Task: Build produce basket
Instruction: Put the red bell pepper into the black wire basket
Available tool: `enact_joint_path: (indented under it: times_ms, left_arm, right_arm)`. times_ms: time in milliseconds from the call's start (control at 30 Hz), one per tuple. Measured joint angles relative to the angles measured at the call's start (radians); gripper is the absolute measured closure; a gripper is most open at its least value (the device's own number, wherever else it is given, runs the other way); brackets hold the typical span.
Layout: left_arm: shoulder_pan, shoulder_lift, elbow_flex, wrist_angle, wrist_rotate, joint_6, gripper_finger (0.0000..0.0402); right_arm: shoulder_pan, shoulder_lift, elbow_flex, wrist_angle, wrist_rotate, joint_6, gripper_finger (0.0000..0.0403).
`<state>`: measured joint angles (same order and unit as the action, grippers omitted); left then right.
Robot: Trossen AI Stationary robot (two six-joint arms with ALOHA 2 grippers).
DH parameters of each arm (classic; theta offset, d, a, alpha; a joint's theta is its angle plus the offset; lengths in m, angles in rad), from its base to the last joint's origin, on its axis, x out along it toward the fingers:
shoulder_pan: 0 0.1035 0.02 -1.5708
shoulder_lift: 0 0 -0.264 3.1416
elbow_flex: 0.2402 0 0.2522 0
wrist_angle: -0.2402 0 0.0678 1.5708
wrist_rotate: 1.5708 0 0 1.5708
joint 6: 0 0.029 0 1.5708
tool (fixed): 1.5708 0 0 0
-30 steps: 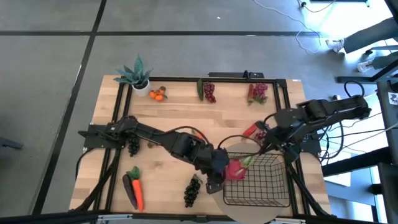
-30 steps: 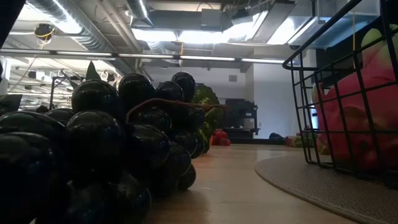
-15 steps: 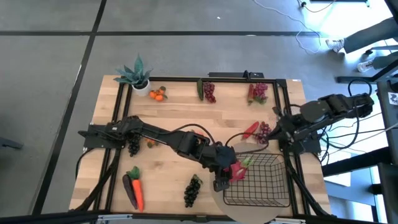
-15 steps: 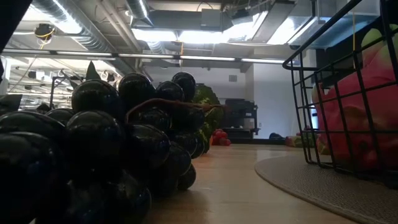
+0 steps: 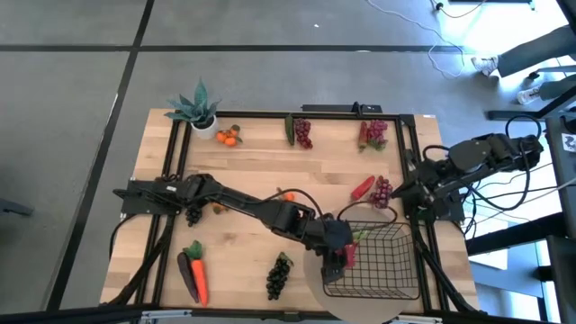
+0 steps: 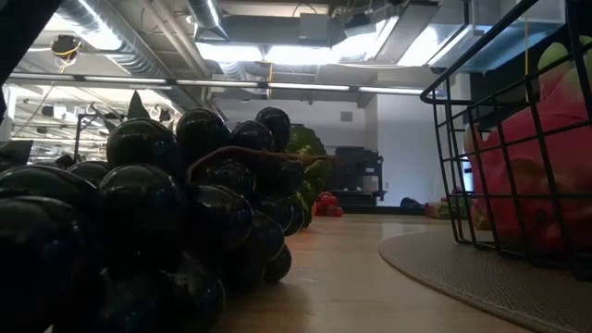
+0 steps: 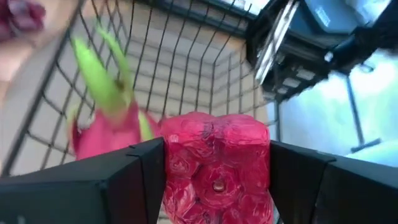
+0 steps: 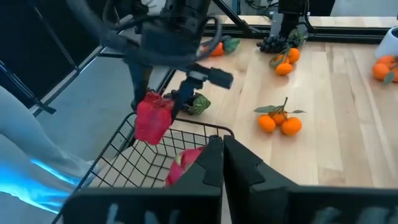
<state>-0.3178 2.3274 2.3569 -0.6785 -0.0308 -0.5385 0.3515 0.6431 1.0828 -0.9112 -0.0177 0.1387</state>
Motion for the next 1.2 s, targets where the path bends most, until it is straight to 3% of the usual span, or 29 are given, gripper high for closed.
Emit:
enact_joint_path:
  times_ms: [900,1200]
  left_arm:
    - [-0.011,0.109,-0.001,-0.008,0.064,0.054,0.0206]
    - [-0.009,0.109,-0.001,-0.009,0.068,0.047,0.0173]
  right_arm:
    - [-0.001,0.003,0.000,0.001,0.000,-0.011,0.0402]
    - [-0.001,0.003,0.000,0.001,0.000,-0.010,0.0402]
